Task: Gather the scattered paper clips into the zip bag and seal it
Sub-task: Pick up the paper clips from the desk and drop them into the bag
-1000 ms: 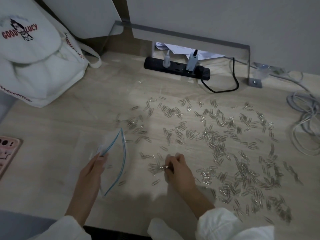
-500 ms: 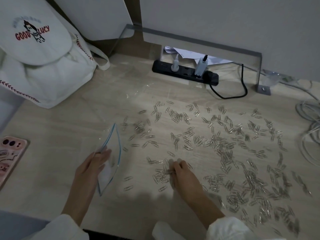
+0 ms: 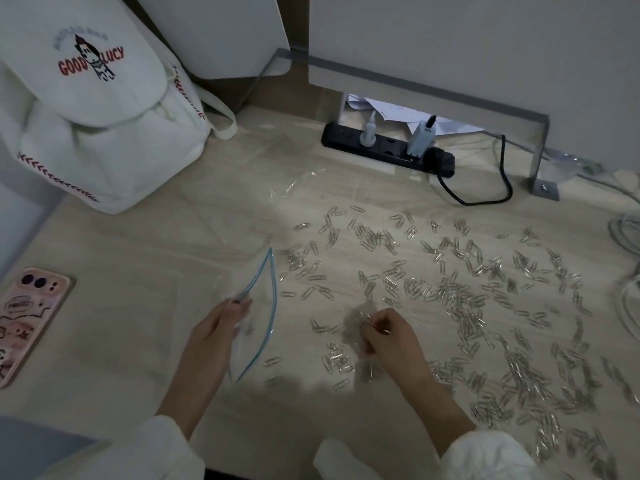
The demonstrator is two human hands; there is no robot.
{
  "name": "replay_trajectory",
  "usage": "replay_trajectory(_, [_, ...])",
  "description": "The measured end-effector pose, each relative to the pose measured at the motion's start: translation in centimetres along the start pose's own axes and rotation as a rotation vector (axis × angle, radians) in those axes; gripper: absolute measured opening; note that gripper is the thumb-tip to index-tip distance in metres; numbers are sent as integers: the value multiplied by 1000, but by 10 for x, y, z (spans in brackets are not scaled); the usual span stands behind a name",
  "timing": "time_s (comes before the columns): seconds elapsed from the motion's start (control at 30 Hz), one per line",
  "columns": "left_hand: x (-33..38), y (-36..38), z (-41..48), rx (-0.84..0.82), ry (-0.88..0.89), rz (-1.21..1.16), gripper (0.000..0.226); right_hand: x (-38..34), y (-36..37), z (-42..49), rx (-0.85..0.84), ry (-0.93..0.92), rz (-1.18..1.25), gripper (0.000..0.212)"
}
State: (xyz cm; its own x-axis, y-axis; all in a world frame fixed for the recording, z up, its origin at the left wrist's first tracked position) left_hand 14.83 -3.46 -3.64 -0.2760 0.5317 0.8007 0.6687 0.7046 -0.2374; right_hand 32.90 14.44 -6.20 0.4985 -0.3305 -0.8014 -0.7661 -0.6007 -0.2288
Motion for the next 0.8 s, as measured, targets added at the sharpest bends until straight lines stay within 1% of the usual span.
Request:
replay_trajectory(0.07, [-2,2,0,-2,0,26,18,-30,25,-12,-106,-3,210,13])
replay_trajectory(0.1, [-2,1,0,9,3,30,16,-45,41,-19,-170,-25,252,11])
replay_trajectory(0.17, [-1,2,0,37,7,34,15,-70,70,-35,-284,-82,260,13])
replay_trajectory(0.23, [0,2,1,43,1,27,20,-84,95,-46,-345,-117,195,16])
replay_trajectory(0.37, [7,1,4,32,7,28,25,-98,117,-52,-416,-275,-167,17])
replay_trajectory(0.4, [9,-1,6,34,4,30,25,-100,117,-50,-431,-298,-218,19])
replay_trajectory(0.47, [12,-8,9,47,1,-12,18,-108,109,-42,-392,-330,-191,20])
replay_trajectory(0.5, [13,-12,11,53,-2,-26,24,-112,101,-35,-327,-337,-144,20])
replay_trajectory(0.53, [14,-17,12,58,1,-28,37,-114,91,-24,-246,-352,-124,21])
replay_trajectory(0.57, [14,-21,15,61,10,-20,48,-115,81,-8,-165,-386,-165,21])
replay_trajectory(0.6, [15,-26,17,71,16,-3,54,-113,73,10,-104,-419,-255,20])
replay_trajectory(0.63, [16,-30,19,76,29,10,55,-107,67,31,-77,-430,-382,20])
replay_trajectory(0.7, [20,-37,21,84,47,36,47,-92,62,69,-105,-401,-646,31])
replay_trajectory(0.73, [23,-41,21,94,60,46,41,-84,60,86,-139,-378,-735,38])
replay_trajectory(0.8, [27,-45,21,94,89,70,32,-76,62,108,-163,-313,-808,48])
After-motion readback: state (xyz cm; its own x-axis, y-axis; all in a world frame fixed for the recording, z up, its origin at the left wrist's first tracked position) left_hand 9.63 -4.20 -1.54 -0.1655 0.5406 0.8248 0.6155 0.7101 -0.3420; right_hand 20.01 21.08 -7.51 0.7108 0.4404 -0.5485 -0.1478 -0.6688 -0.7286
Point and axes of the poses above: each hand's wrist, its own z-axis towards the middle knuckle, its own y-axis out of the palm, x = y × z, the point moved 7 cm from there along z, towards the middle knuckle, and after that the axes turned 8 degrees about z, right-handed, at the moved point
